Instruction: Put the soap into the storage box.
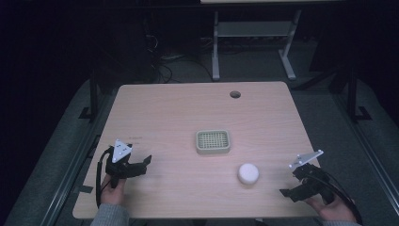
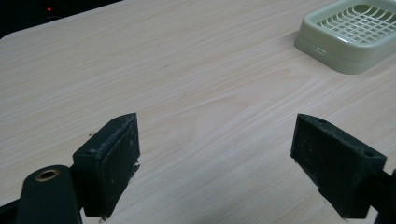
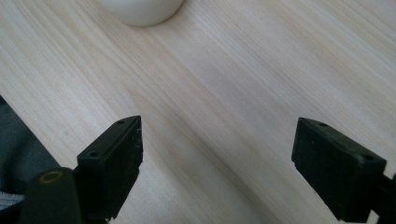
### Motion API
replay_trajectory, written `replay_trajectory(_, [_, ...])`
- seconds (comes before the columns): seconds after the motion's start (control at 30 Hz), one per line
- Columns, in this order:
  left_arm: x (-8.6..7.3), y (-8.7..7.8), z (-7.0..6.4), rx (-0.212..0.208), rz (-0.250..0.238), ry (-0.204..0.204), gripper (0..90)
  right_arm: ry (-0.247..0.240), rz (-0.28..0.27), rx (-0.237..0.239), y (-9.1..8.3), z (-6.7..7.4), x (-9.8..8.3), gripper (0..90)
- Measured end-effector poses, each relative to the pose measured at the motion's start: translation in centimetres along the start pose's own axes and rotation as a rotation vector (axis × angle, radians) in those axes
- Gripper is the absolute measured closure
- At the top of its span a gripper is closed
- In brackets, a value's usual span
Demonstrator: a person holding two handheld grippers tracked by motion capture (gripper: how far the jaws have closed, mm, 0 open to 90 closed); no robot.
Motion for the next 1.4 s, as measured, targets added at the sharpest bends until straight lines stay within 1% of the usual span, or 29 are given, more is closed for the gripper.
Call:
replay_trajectory(0.1, [0.0,0.0,0.0,-0.001,0.001,0.0,15.2,-0.008,0.017,0.01,0.2,0.1,0.4,15.8])
replay_trajectory(0.17, [0.0,0.0,0.0,0.0,0.001,0.0,15.2,-0.005,0.025,0.017,0.2,0.3,0.8,15.8])
replay_trajectory(0.23, [0.0,0.0,0.0,0.001,-0.003,-0.003,15.2,-0.021,0.023,0.013,0.2,0.4,1.2,15.8])
replay_trajectory(0.33, [0.0,0.0,0.1,0.002,-0.005,-0.005,15.2,-0.027,0.032,0.024,0.3,0.6,1.7,15.7])
replay_trajectory(0.47, [0.1,-0.1,0.1,0.003,-0.008,-0.006,15.2,-0.047,0.04,0.027,0.5,0.9,2.2,15.8])
replay_trajectory(0.73, [0.1,-0.1,0.2,0.004,-0.009,-0.011,15.2,-0.067,0.064,0.043,1.0,1.3,3.3,15.7])
replay_trajectory(0.9, [0.1,0.0,0.1,0.003,-0.01,-0.008,15.2,-0.085,0.065,0.047,1.3,1.6,4.2,14.6])
replay_trajectory(0.97, [0.1,0.0,0.1,0.003,-0.01,-0.007,15.2,-0.096,0.07,0.052,1.5,1.7,4.4,14.5])
replay_trajectory(1.1, [0.1,-0.1,0.2,0.005,-0.01,-0.009,15.2,-0.097,0.081,0.055,1.8,1.9,4.9,14.5])
replay_trajectory(1.27, [0.1,-0.1,0.2,0.005,-0.009,-0.008,15.2,-0.114,0.083,0.061,2.0,2.2,5.4,14.5])
replay_trajectory(1.4, [0.1,-0.1,0.2,0.005,-0.011,-0.008,15.2,-0.117,0.092,0.067,2.2,2.4,5.6,14.5])
Point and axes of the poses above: each handheld gripper's, and its own axes: y roughly forward along the jaws, x roughly out of its top, z roughly to its left, the point moved 8 cm from there along y, roughly forward along the jaws, and after that the axes turned 13 degrees about -z, right-handed, at the moved point
